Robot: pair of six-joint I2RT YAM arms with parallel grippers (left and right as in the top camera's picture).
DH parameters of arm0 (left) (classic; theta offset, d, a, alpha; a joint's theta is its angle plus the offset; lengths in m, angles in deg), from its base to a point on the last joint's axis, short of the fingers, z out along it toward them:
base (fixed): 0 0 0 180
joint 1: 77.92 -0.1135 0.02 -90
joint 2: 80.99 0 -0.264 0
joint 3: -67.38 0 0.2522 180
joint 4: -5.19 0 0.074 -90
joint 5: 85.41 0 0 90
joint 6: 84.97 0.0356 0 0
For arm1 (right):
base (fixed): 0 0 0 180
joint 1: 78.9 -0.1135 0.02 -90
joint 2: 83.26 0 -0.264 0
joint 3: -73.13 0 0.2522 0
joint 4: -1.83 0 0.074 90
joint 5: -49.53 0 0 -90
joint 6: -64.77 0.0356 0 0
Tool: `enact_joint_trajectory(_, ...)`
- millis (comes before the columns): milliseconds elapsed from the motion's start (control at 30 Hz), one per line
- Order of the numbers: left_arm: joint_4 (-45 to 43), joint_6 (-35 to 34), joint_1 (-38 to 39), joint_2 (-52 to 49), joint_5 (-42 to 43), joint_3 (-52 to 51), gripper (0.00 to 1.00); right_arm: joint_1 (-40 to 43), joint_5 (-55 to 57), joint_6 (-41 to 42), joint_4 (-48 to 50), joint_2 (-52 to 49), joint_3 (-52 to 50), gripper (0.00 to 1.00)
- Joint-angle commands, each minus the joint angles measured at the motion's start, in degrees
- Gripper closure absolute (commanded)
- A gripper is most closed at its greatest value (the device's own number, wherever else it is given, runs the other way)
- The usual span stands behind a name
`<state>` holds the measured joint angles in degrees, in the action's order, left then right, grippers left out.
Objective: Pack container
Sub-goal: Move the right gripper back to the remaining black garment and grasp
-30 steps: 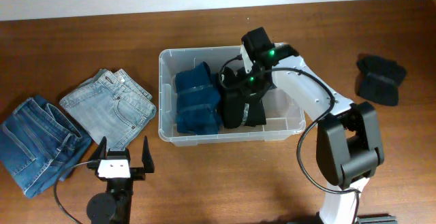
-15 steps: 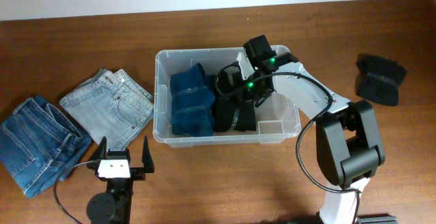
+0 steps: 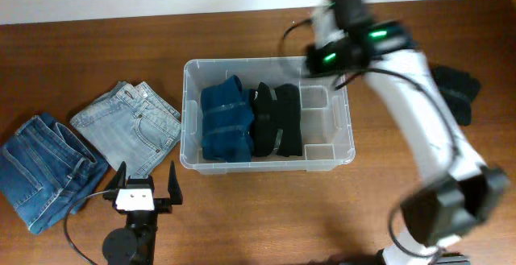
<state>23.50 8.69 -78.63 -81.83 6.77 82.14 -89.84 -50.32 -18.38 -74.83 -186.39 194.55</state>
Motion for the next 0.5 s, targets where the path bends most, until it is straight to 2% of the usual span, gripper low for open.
enact_joint_trajectory(0, -0.04, 0.52, -0.17, 0.44, 0.02, -0.46, 0.01, 8.55, 10.95, -0.37, -2.58, 3.58, 3.45, 0.75)
enact_joint_trajectory(233, -0.04, 0.52, -0.17, 0.44, 0.02, -0.46, 0.01, 31.50, 9.92, -0.39, -2.67, 1.86, 3.52, 0.73)
enact_joint_trajectory(267, -0.04, 0.52, -0.17, 0.44, 0.02, -0.46, 0.01, 34.25, 9.90, -0.42, -2.36, 1.14, 3.52, 0.69)
enact_joint_trajectory(333, -0.04, 0.52, -0.17, 0.44, 0.02, -0.46, 0.01, 39.26, 9.68, -0.44, -1.66, -0.63, 3.52, 0.51)
enact_joint_trajectory(400, -0.04, 0.52, -0.17, 0.44, 0.02, -0.46, 0.01, 43.41, 7.98, -0.70, -0.94, -2.71, 3.52, 0.39)
enact_joint_trajectory(467, -0.04, 0.52, -0.17, 0.44, 0.02, -0.46, 0.01, 46.60, 5.73, -0.94, -0.55, -5.29, 3.50, 0.19)
